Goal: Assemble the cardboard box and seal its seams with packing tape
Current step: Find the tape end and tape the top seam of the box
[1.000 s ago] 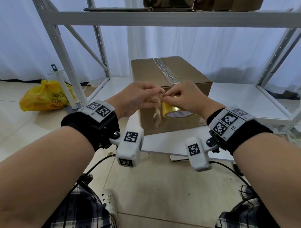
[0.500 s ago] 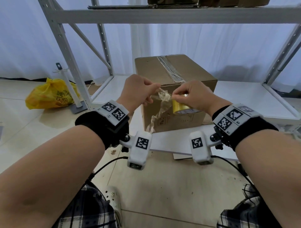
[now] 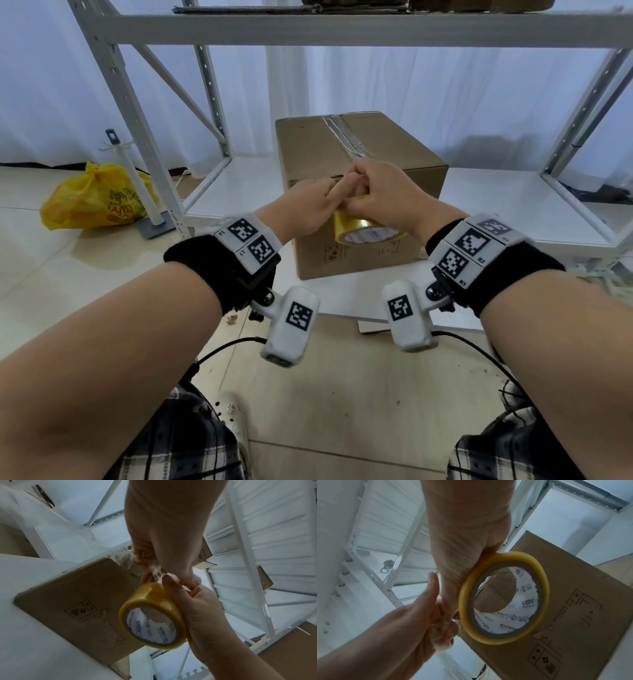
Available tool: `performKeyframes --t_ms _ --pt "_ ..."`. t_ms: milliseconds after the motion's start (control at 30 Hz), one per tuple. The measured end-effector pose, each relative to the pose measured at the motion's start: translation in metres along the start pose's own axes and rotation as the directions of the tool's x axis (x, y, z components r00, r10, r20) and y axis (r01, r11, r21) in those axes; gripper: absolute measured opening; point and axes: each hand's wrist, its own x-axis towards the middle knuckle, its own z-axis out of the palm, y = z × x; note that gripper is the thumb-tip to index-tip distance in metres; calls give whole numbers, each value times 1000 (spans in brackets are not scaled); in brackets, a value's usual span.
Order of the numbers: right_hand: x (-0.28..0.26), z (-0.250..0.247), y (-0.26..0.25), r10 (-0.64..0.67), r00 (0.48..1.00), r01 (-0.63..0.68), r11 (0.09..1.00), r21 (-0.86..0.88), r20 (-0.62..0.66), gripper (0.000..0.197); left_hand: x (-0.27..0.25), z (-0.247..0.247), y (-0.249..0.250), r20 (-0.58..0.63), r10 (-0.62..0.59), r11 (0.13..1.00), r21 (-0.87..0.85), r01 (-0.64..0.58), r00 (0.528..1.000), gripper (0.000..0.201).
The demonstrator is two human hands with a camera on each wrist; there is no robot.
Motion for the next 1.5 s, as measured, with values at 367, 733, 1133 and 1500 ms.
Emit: performKeyframes --t_ms 367,733,1133,1500 --pt "0 5 7 127 965 -108 990 -92 228 27 -8 -6 -14 57 -42 916 -396 61 998 9" --pt "-8 -5 7 163 894 -223 970 100 418 56 -7 -6 -18 64 -76 994 -70 80 995 19" --pt "-3 -8 15 96 991 -77 979 189 -95 28 -3 -5 -17 -285 -20 964 -261 -58 958 14" --pt "9 1 8 128 961 -140 990 -34 -246 57 -7 -6 2 -268 -208 620 -780 -85 941 18"
